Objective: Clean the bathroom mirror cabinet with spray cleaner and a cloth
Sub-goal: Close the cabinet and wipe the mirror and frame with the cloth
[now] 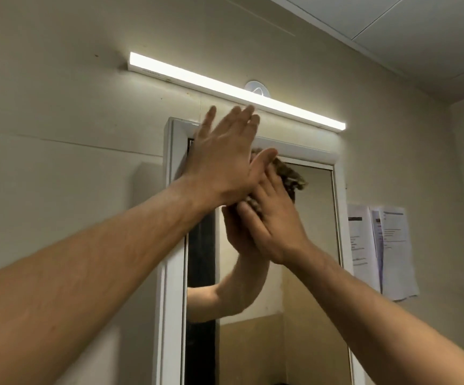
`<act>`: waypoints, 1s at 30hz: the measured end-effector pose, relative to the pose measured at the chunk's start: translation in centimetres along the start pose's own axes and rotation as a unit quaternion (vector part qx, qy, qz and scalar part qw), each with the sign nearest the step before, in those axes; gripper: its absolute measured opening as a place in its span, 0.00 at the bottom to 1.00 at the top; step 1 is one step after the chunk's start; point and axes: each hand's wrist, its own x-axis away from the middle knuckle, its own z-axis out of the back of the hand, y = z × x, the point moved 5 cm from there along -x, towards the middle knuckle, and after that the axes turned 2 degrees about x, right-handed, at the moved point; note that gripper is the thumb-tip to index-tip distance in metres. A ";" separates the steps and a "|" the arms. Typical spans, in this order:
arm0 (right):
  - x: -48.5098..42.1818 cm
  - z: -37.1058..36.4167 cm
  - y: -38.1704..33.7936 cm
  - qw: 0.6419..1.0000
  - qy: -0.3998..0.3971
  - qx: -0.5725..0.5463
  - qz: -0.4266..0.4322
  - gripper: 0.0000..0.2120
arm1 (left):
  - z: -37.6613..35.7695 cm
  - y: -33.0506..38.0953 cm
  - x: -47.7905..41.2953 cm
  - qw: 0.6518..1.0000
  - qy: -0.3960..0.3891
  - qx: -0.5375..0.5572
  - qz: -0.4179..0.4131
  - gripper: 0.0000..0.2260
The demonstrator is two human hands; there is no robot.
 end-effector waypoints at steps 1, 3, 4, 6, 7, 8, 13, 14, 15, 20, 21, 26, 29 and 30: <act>0.5 0.1 0.0 0.999 -0.018 0.015 0.045 0.30 | 0.2 -0.6 0.5 1.000 0.004 0.005 0.013 0.37; 0.9 1.0 2.2 1.000 -0.018 0.007 0.024 0.29 | 0.4 -1.0 1.1 0.999 0.018 0.015 0.023 0.36; 1.0 1.9 3.8 0.998 0.018 -0.021 -0.050 0.29 | 0.7 -1.1 1.4 0.999 0.036 0.016 0.023 0.35; 1.4 3.1 7.0 0.952 0.129 -0.082 -0.265 0.30 | 1.3 -1.4 1.8 0.996 0.080 0.019 0.044 0.34; 1.3 3.2 7.4 0.923 0.151 -0.067 -0.347 0.32 | 1.6 -1.7 2.1 0.992 0.102 0.031 0.072 0.34; 0.8 2.9 6.8 0.907 0.144 -0.041 -0.393 0.33 | 1.9 -2.1 2.4 0.985 0.125 0.063 0.105 0.33; -1.7 -0.8 -4.3 0.994 0.032 0.028 -0.105 0.34 | 2.9 -3.1 3.4 0.909 0.243 0.299 0.159 0.28; -1.1 -1.8 -6.7 0.999 -0.004 0.036 -0.010 0.33 | 2.8 -3.2 3.6 0.902 0.247 0.315 0.159 0.28; -0.5 -2.4 -8.2 0.997 -0.033 0.039 0.061 0.31 | 2.8 -3.2 3.9 0.903 0.242 0.319 0.159 0.27; 1.9 -0.9 -5.3 0.973 -0.097 0.067 0.197 0.29 | 1.9 -2.5 5.3 0.955 0.157 0.229 0.103 0.29; 2.0 -0.1 -3.4 0.982 -0.079 0.068 0.159 0.30 | 1.9 -2.5 5.6 0.956 0.157 0.227 0.098 0.29; 0.6 2.6 4.5 0.881 0.130 -0.017 -0.455 0.30 | 1.2 -3.5 7.2 0.900 0.172 0.322 0.240 0.32; -3.2 1.0 -0.5 0.897 0.134 -0.021 -0.421 0.34 | 1.1 -3.5 7.1 0.872 0.179 0.377 0.257 0.33; -4.2 0.1 -3.3 0.938 0.123 -0.010 -0.324 0.34 | 1.2 -3.6 7.2 0.858 0.188 0.405 0.256 0.32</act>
